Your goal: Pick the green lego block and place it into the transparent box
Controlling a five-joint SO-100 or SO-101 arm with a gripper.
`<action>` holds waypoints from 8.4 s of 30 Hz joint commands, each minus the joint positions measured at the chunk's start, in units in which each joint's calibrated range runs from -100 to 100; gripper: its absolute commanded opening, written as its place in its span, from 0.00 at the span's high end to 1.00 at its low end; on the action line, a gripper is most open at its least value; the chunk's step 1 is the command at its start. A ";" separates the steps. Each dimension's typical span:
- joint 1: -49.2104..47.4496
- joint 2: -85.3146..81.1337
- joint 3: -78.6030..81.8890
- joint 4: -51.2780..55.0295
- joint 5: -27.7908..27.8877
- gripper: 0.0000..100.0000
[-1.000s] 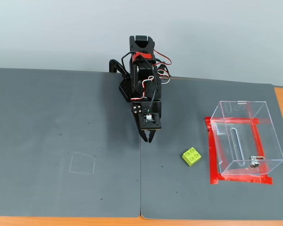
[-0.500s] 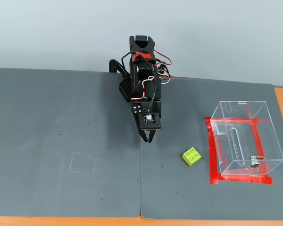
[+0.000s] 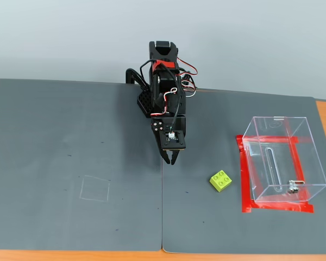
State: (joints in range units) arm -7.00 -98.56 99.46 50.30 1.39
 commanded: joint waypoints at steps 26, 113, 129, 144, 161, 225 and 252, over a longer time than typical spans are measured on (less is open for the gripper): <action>0.40 -0.85 0.27 0.39 0.20 0.98; -16.31 47.73 -38.45 -0.39 0.09 0.93; -18.40 50.36 -34.92 -8.55 0.20 0.79; -22.20 54.94 -35.82 -8.12 0.04 0.65; -22.88 55.11 -33.20 -15.84 -0.32 0.64; -28.10 84.95 -51.65 -21.14 -0.48 0.63; -27.80 87.66 -51.56 -21.14 -0.43 0.64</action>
State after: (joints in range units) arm -35.37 -10.71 50.52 30.01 1.10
